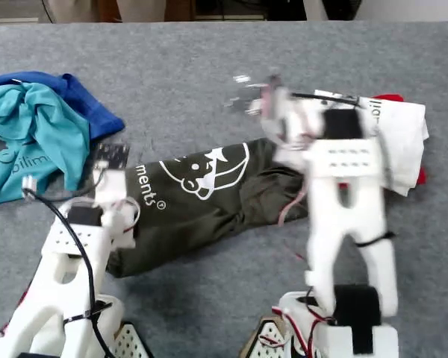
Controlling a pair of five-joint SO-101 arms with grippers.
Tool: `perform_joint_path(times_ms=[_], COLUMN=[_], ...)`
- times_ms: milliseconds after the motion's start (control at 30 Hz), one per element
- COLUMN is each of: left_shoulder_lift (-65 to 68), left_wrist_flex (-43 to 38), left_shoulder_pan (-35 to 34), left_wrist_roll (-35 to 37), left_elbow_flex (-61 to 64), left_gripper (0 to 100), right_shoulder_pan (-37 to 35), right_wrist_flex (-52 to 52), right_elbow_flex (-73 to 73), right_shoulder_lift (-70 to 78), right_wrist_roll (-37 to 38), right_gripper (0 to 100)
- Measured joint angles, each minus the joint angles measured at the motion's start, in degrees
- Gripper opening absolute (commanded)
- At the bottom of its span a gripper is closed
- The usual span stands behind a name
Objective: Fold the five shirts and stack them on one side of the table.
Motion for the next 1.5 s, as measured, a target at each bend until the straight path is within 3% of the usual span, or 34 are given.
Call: perform_joint_path(times_ms=[133, 333, 533, 667, 933, 1267, 1500], left_shoulder_lift=[3.1, 21.6, 45.9, 52.3, 53.4, 53.4, 53.4], left_wrist_flex=[4.7, 1.5, 1.8, 5.6, 3.9, -11.9, -14.1], left_shoulder_pan=[9.2, 25.8, 31.0, 34.1, 33.8, 31.8, 31.8], left_wrist_roll=[0.1, 0.2, 8.1, 12.7, 21.5, 29.5, 30.1], left_elbow_flex=[-14.9, -31.4, -50.9, -60.4, -59.4, -43.0, -42.3], left_gripper=[2, 2, 2, 2, 2, 2, 2], right_shoulder_pan=[10.0, 14.2, 14.9, 12.2, 7.8, 4.8, 6.1], right_wrist_flex=[0.0, -2.1, -11.3, -15.6, -25.1, -41.5, -38.9], right_elbow_flex=[4.1, 13.5, 23.8, 27.8, 33.3, 33.7, 29.8], right_shoulder_lift=[-0.3, -1.2, -3.0, -3.0, -2.5, 10.3, 14.7], right_wrist_roll=[1.3, 2.5, -1.7, -5.7, -11.8, -22.4, -22.9], right_gripper=[0.2, 0.2, 0.2, 0.2, 0.2, 0.2, 0.2])
